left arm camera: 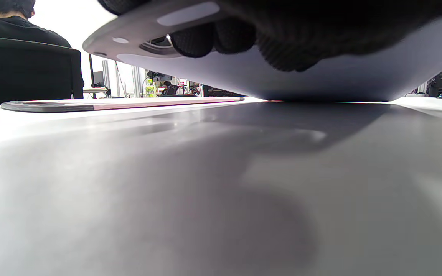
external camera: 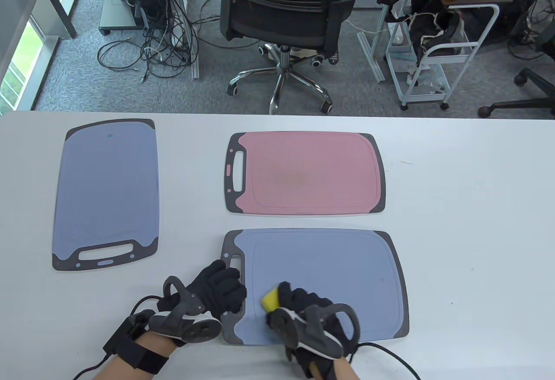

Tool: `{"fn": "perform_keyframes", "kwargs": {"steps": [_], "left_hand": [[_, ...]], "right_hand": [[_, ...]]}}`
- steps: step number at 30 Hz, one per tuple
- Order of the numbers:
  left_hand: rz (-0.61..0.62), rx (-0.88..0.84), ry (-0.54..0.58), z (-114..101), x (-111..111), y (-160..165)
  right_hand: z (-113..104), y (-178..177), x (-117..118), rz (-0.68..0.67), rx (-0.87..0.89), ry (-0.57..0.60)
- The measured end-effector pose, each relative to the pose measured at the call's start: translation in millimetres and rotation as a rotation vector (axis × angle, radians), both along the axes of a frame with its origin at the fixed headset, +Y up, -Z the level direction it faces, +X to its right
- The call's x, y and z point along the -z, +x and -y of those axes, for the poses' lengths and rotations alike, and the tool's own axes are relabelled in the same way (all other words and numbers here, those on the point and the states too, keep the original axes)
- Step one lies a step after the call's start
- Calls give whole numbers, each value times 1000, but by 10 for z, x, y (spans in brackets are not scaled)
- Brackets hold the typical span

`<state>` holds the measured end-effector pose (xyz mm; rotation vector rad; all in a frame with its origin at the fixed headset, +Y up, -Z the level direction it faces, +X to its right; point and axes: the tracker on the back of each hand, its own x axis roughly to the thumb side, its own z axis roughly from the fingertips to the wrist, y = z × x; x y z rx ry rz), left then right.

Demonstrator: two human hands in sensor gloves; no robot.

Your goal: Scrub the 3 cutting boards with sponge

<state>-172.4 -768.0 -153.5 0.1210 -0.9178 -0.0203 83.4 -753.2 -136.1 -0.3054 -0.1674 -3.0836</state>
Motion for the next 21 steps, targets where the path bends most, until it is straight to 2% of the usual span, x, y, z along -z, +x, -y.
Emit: {"fn": "perform_keyframes", "kwargs": {"steps": [3,5,7,8,9,11,12,14,16,19,21], "left_hand": [[0,-2,-3,3,0,-2],[-1,-4,-4,3,2,-2],[-2,-5,-5,3,4,-1],[-3,-5,-5,3,5,1],[-7,-6,-5,3,9,-3],[-11,-9,-3,1,16,-6],[-9,-10,0,2,15,-3],[-7,-10,0,-3,15,-6],[-6,-5,0,-1,18,-3],[-5,-4,1,-3,18,-3],[-5,-5,2,-3,16,-4]], "right_hand": [[118,971,30,319,-45,-50],[191,1560,-38,541,12,-67],[224,1764,-85,615,154,-126],[229,1742,-79,615,197,-128],[214,1636,-51,593,159,-86],[157,1340,7,437,-92,-40],[124,1056,56,251,-33,-48],[61,536,36,115,44,-8],[-21,-131,-47,-126,59,16],[-109,-797,-206,-405,56,33],[-137,-964,-263,-441,34,64]]}}
